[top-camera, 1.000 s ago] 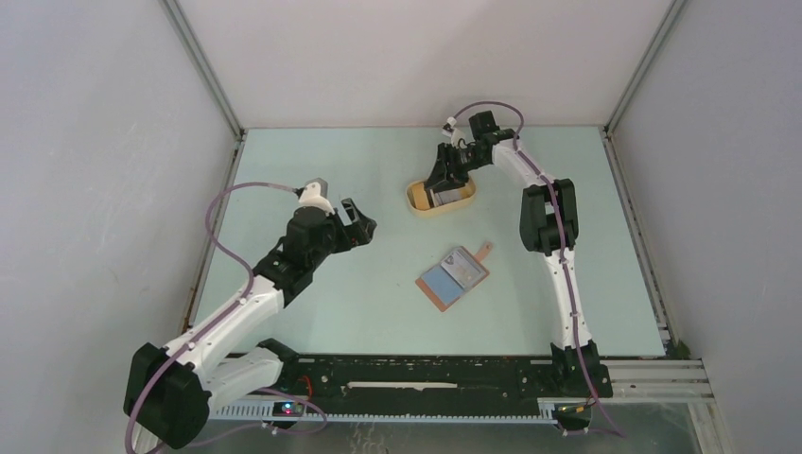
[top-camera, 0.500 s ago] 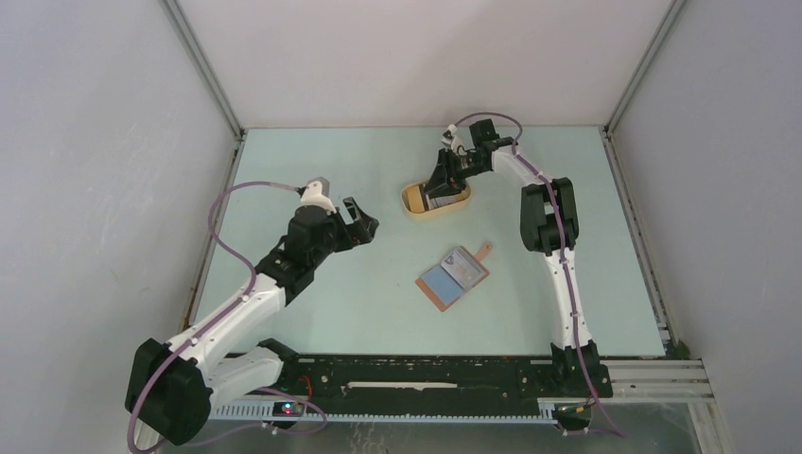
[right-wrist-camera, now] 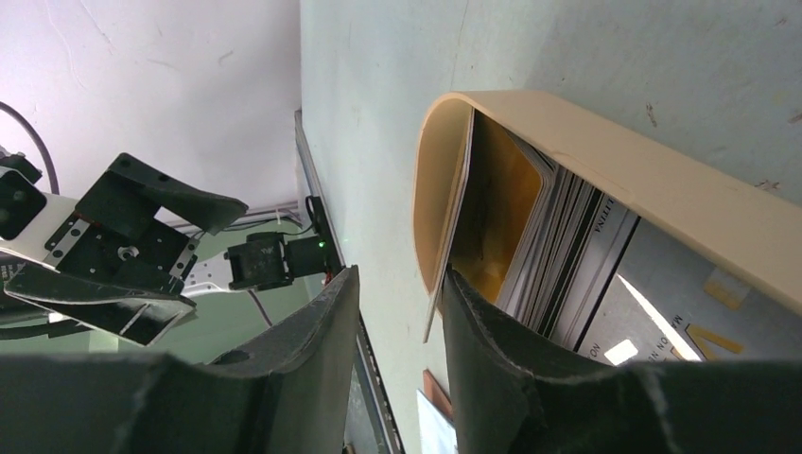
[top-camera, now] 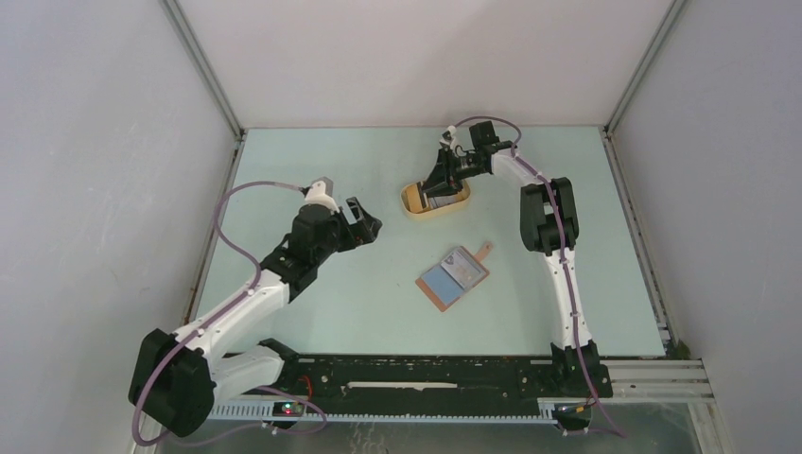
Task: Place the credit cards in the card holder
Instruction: Pick up the credit card from the storage box.
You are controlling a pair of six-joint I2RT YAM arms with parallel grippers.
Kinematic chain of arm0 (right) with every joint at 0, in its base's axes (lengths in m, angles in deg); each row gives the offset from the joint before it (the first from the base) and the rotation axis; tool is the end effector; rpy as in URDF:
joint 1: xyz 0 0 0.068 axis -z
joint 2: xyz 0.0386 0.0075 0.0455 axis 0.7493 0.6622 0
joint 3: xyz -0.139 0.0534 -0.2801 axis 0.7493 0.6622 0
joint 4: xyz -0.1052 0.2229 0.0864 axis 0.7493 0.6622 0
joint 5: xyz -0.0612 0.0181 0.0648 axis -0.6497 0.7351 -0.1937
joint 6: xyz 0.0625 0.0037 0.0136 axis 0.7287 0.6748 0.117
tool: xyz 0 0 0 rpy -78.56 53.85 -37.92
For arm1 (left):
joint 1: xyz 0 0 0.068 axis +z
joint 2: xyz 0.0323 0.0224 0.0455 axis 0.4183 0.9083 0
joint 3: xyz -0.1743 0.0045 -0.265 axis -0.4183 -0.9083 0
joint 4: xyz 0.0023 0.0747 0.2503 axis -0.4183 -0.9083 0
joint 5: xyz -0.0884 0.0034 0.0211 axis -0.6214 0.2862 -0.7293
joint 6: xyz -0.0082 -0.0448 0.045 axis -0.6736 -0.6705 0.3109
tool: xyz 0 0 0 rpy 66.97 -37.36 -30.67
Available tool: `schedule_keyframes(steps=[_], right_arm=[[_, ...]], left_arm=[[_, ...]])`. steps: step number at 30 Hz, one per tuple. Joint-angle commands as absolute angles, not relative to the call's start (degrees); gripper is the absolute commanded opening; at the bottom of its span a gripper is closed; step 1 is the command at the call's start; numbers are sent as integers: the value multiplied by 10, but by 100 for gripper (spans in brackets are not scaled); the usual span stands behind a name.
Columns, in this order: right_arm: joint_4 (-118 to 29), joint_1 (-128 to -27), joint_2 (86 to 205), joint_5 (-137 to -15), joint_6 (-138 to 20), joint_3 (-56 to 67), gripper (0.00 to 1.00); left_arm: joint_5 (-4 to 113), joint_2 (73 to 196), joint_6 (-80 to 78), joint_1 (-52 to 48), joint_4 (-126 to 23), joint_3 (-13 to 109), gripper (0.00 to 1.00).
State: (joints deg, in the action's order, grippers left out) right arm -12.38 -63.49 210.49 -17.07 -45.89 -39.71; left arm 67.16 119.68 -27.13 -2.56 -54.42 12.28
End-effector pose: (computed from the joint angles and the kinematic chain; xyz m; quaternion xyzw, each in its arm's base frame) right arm 0.5431 0.1921 0.1614 -0.1200 0.8100 0.5698 0.0696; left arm 0.2047 -0.1015 0.2847 -0.0951 0.8377 -0.2619 0.4698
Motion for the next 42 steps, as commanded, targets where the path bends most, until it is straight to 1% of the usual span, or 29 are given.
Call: schedule_keyframes(steps=[1,4,8,16,24,37,42], right_arm=[[-129,-639,2081,-169,-450,-402,49],[-106,-642,2089,-188,-468,-415,55],[-102,-647,2098,-193,-468,-422,56],[-132,-660,2106,-166,-437,-420,55],[-111,-667,2117,-215,-445,-428,57],[-130,-637,2099,-180,-422,-417,54],[-122,-632,2096,-187,-429,-416,54]], left_arm=[[661,1206,-275,-22,-518,116,92],[660,1210,-275,-22,-518,117,92],[657,1214,-276,-22,-516,117,92],[654,1219,-279,-22,-515,117,92],[653,1216,-282,-22,-515,113,92],[655,1218,-284,-22,-515,111,92],[653,1221,-285,-22,-515,112,92]])
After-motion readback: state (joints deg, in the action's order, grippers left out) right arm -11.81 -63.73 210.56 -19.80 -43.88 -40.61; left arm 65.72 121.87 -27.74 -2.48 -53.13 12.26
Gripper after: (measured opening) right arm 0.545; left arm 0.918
